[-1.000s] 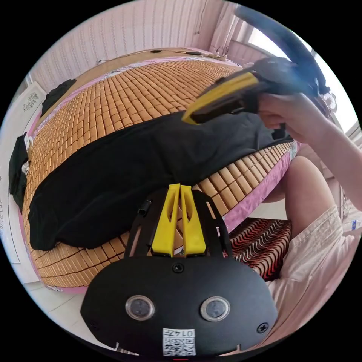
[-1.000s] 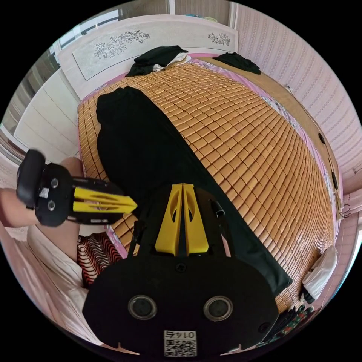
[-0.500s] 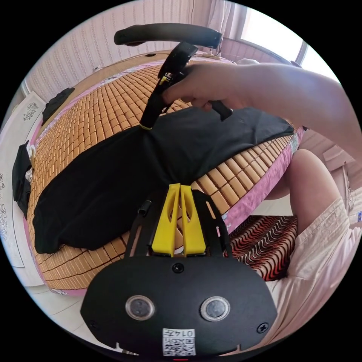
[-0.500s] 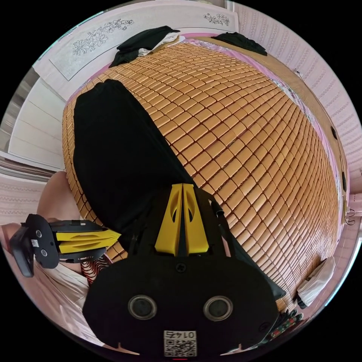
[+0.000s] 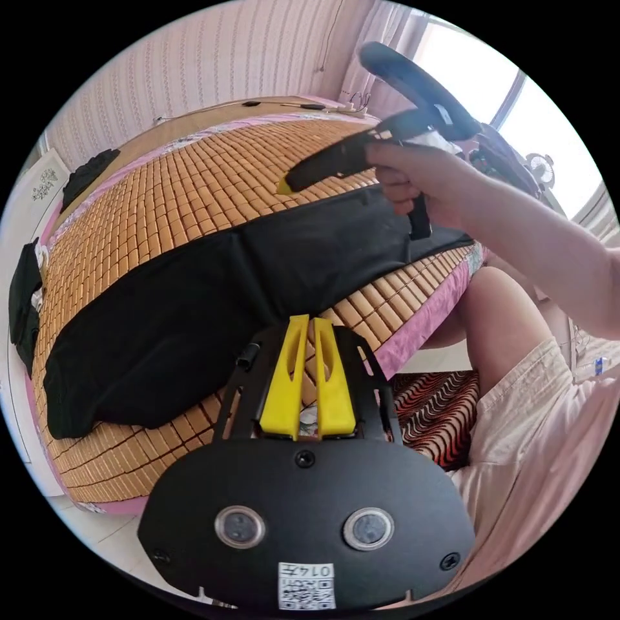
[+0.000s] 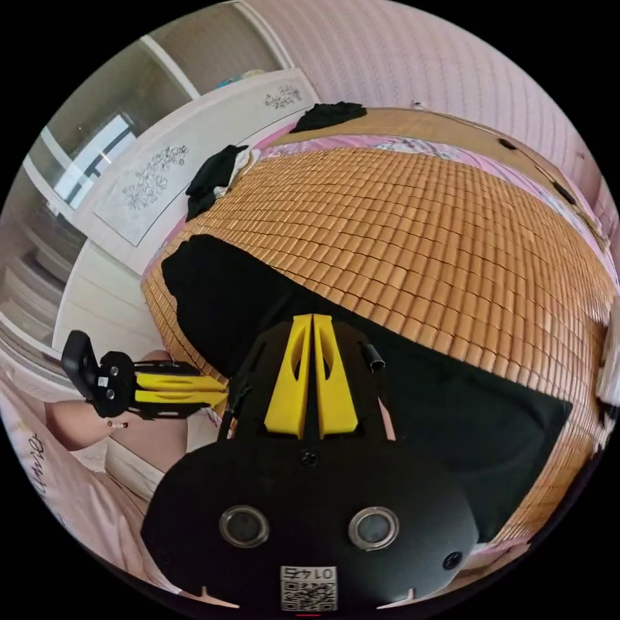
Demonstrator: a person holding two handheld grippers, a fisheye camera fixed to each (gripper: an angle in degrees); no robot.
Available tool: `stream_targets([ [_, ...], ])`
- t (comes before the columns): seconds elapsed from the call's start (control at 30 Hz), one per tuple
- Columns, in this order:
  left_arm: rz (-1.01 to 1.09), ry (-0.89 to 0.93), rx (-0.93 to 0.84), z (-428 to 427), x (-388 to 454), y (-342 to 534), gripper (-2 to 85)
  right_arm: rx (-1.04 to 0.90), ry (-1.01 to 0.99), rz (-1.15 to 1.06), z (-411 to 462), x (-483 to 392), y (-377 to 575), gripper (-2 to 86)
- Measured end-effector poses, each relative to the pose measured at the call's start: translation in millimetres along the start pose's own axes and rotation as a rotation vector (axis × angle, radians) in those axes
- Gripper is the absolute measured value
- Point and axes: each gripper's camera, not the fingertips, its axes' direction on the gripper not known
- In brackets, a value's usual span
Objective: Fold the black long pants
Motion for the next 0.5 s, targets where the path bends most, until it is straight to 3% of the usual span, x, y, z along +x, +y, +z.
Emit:
stream_targets([
  [0.27, 0.214, 0.209, 0.079, 2, 94, -55, 10.6, -0.091, 0.293, 0.452, -103, 178, 190, 9.7],
  [0.5, 0.446, 0.209, -0.016, 27, 208, -133, 13.2, -0.197, 0.234, 0.268, -89, 236, 241, 11.1],
])
